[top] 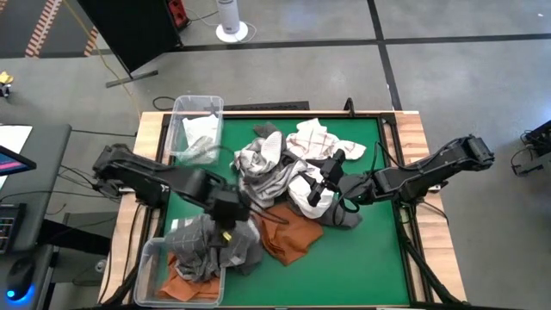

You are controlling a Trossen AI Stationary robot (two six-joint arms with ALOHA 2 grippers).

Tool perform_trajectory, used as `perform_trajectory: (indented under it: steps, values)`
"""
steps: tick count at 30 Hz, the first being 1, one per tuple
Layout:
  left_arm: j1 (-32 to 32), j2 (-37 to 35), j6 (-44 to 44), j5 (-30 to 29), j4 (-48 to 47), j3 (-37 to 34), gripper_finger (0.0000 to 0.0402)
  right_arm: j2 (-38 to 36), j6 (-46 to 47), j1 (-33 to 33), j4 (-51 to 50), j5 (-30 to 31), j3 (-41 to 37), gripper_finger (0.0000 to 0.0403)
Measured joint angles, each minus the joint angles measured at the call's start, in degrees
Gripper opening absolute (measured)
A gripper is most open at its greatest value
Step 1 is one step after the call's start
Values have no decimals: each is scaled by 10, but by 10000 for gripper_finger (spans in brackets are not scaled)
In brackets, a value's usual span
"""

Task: Sort towels by color in basket
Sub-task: Put the gray patterned towel into the bottom transparent bin

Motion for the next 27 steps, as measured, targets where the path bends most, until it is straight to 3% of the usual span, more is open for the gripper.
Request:
perform_trajectory:
  steps: [6, 13, 15, 19, 23, 27]
  values:
    - [-24, -76, 3, -9, 6, 54, 0, 0, 0, 0, 0, 2, 0, 235]
    - [-76, -153, -95, 111, -30, 61, 0, 0, 2, 0, 0, 2, 0, 235]
    - [-107, -160, -116, 97, -49, 61, 0, 0, 4, 0, 0, 2, 0, 235]
    - [-152, -157, -116, -7, -82, 61, 0, 0, 4, 0, 3, 2, 0, 235]
    - [-144, -151, -194, -85, -92, 61, 5, 0, 5, -5, 27, 2, 0, 235]
    - [-110, -143, -236, -89, -125, 61, 32, 0, 5, -8, 35, 2, 0, 235]
